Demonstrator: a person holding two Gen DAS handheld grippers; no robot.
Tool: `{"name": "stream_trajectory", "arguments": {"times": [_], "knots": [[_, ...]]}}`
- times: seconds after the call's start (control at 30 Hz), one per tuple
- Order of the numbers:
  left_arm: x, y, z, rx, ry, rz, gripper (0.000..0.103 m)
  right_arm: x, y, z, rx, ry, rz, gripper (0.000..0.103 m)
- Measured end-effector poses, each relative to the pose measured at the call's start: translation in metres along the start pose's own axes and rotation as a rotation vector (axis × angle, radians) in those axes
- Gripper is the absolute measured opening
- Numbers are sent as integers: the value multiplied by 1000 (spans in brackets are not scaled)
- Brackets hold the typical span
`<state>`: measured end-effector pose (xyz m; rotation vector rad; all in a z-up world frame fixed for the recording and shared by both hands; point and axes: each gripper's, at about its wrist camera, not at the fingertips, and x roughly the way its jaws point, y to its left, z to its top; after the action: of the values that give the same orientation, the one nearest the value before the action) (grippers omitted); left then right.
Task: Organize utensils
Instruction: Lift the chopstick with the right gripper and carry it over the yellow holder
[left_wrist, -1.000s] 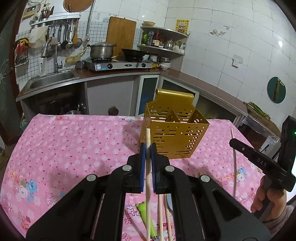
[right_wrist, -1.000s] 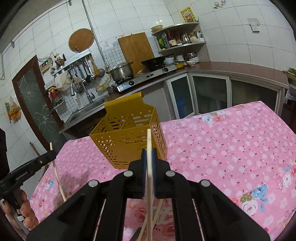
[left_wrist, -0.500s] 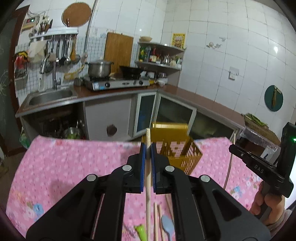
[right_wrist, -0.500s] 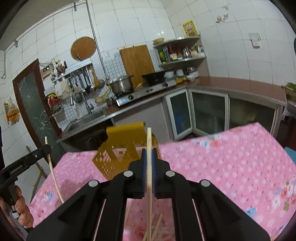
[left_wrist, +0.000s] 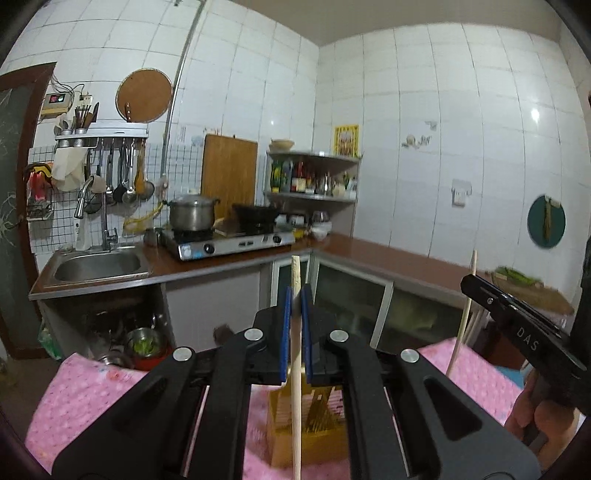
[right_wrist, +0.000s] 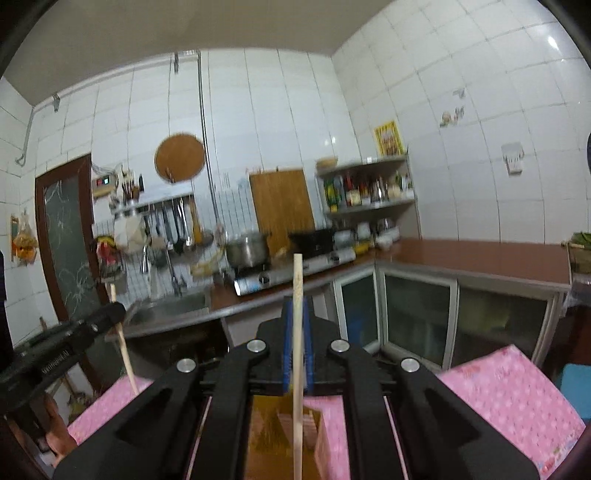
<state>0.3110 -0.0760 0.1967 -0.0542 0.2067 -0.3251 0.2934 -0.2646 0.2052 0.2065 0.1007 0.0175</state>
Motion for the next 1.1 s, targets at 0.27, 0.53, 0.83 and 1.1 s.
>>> {"name": "stream_trajectory", "arguments": {"times": [0.27, 0.53, 0.83, 1.1], "knots": [[14, 11, -3, -61, -113, -3, 4, 1, 3, 5, 32, -153, 11, 6], [26, 11, -2, -61, -170, -7, 4, 17, -1, -17, 61, -200, 3, 6], [61, 4, -32, -9, -151, 8, 4, 41, 7, -39, -8, -170, -18, 6], [82, 11, -51, 16, -81, 33, 4, 61, 7, -67, -44, -96, -45, 6]]}}
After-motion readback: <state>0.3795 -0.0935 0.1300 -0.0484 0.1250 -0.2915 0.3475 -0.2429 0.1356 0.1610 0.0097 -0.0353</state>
